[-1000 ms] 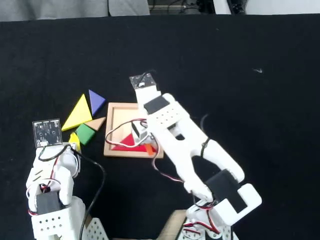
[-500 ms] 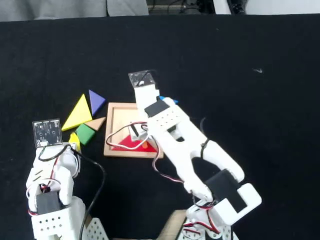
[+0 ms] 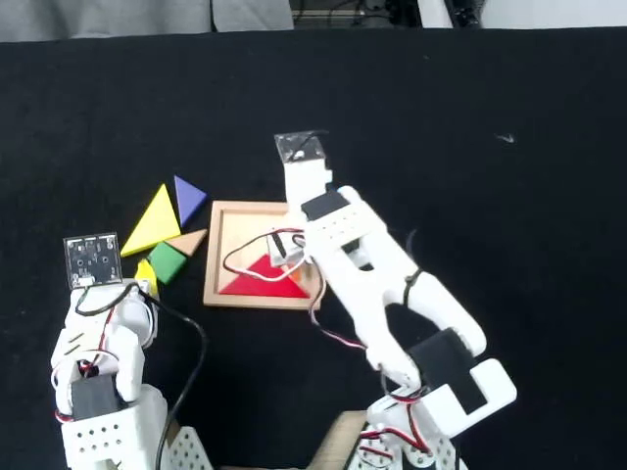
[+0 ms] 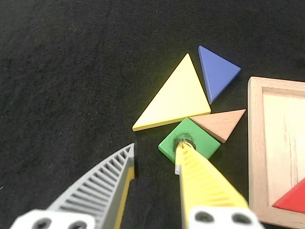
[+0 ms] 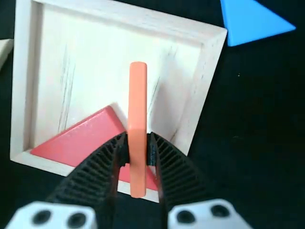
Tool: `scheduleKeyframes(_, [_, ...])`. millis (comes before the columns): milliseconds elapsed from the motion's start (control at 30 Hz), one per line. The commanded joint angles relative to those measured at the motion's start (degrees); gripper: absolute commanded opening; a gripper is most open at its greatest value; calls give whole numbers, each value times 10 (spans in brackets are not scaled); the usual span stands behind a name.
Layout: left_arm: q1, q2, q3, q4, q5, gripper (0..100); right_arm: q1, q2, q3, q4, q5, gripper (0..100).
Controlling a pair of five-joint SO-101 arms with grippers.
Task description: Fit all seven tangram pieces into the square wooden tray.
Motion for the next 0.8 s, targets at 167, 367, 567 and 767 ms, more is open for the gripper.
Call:
scheduleKeyframes(167, [1, -4, 11, -2, 3, 152, 11, -15, -2, 0, -7, 150])
scheduleKeyframes(367, [1, -4, 11, -2, 2, 152, 11, -15, -7, 8, -7, 184])
scheduleKeyframes(567, [1, -4, 11, -2, 1, 152, 25, -26, -29, 13, -1, 184])
scheduleKeyframes(767, [1, -4, 11, -2, 0, 152, 25, -11, -87, 6, 60, 134])
